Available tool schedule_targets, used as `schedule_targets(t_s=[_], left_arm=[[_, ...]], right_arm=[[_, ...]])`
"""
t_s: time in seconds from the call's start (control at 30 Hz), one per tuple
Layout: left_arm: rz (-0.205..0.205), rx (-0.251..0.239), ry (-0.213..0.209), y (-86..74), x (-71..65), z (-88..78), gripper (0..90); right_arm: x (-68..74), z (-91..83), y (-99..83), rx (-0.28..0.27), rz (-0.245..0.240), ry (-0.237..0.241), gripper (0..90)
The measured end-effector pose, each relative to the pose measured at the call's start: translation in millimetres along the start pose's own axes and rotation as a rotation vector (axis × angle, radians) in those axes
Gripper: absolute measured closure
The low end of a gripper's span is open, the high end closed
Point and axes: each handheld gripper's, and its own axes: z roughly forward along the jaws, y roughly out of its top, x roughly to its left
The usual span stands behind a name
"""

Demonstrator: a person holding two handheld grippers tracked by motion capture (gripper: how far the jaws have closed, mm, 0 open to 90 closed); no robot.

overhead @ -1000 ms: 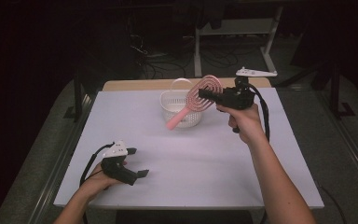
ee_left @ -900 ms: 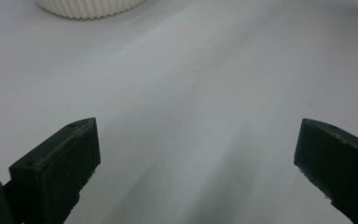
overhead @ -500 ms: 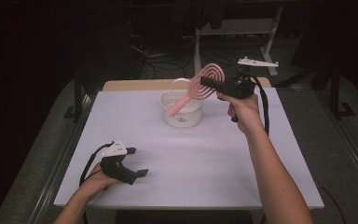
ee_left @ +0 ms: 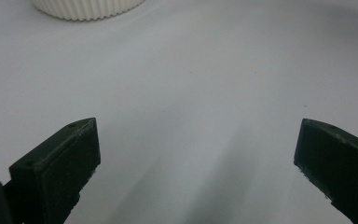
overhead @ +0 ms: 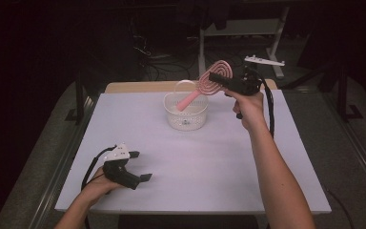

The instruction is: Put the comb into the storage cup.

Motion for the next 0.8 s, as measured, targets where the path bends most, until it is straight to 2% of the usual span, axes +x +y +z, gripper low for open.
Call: schedule_targets(t_s=[0.4, 0.8], left_arm=[[0.006, 0.003, -0.003, -0.4, -0.4, -0.1, 0.5], [0.005, 0.002, -0.003, -0.9, -0.3, -0.3, 0.5]], right_arm=[[-10.0, 24.5, -10.5, 0.012, 0.015, -0.032, 62.7], [-16.7, 49.9, -24.3, 0.053, 0.032, -0.045, 62.7]])
